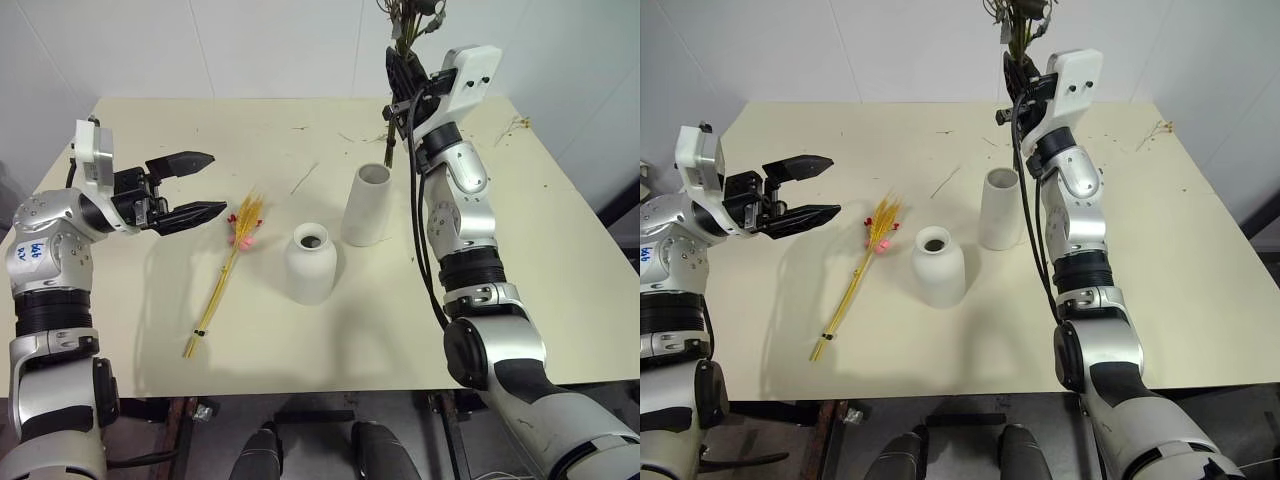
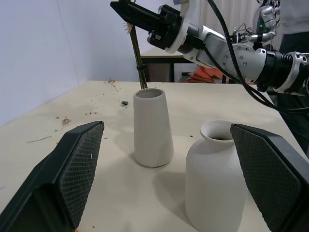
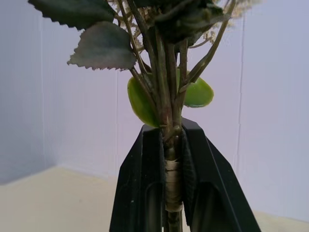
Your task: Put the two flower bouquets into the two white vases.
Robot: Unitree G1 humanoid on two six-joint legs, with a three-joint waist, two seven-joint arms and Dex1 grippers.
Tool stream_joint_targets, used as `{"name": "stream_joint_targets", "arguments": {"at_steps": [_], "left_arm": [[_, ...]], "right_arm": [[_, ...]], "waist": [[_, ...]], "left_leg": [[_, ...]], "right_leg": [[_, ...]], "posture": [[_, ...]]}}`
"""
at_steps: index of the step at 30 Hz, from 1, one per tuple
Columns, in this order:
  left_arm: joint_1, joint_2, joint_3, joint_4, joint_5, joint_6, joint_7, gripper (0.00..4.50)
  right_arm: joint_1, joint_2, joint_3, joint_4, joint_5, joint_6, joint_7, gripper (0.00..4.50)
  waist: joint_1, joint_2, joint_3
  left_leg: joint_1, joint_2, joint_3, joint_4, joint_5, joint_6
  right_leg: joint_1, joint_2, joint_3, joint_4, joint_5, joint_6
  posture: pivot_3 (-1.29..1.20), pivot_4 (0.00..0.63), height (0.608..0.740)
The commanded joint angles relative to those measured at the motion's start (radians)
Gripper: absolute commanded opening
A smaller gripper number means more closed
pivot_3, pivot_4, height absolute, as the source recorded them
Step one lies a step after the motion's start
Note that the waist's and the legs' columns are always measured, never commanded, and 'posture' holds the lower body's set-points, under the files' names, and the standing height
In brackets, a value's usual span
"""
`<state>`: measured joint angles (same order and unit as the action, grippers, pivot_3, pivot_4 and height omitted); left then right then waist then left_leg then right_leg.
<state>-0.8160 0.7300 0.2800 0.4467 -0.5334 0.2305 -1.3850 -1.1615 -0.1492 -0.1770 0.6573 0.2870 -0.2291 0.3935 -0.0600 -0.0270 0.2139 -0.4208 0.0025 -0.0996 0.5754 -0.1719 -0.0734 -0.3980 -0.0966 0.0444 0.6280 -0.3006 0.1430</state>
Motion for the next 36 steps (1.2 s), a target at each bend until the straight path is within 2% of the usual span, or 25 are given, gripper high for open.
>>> {"name": "stream_joint_targets", "arguments": {"at_steps": [1, 29, 36], "left_arm": [[0.015, 0.026, 0.038, -0.055, -0.035, 0.012, 0.017, 4.50], [-0.004, 0.009, 0.013, -0.044, -0.029, 0.010, 0.035, 4.50], [-0.010, 0.010, 0.008, -0.034, -0.028, 0.005, 0.031, 4.50]], "right_arm": [[-0.021, 0.022, -0.015, -0.006, 0.025, -0.027, 0.009, 0.09], [-0.050, -0.052, 0.022, 0.034, -0.088, -0.143, 0.006, 0.09], [-0.068, -0.021, 0.020, -0.070, -0.042, -0.071, 0.003, 0.09]], "waist": [[0.000, 0.000, 0.000], [0.001, 0.000, 0.000], [0.000, 0.000, 0.000]], "left_leg": [[0.000, 0.000, 0.000, 0.000, 0.000, 0.000], [0.000, 0.000, 0.000, 0.000, 0.000, -0.001], [0.000, 0.000, 0.000, 0.000, 0.000, -0.001]], "right_leg": [[0.000, 0.000, 0.000, 0.000, 0.000, 0.000], [-0.001, 0.000, 0.000, 0.000, 0.000, -0.001], [-0.002, 0.000, 0.000, 0.000, 0.000, -0.001]], "posture": [[0.00, 0.150, 0.740], [0.00, 0.150, 0.740], [0.00, 0.150, 0.740]]}}
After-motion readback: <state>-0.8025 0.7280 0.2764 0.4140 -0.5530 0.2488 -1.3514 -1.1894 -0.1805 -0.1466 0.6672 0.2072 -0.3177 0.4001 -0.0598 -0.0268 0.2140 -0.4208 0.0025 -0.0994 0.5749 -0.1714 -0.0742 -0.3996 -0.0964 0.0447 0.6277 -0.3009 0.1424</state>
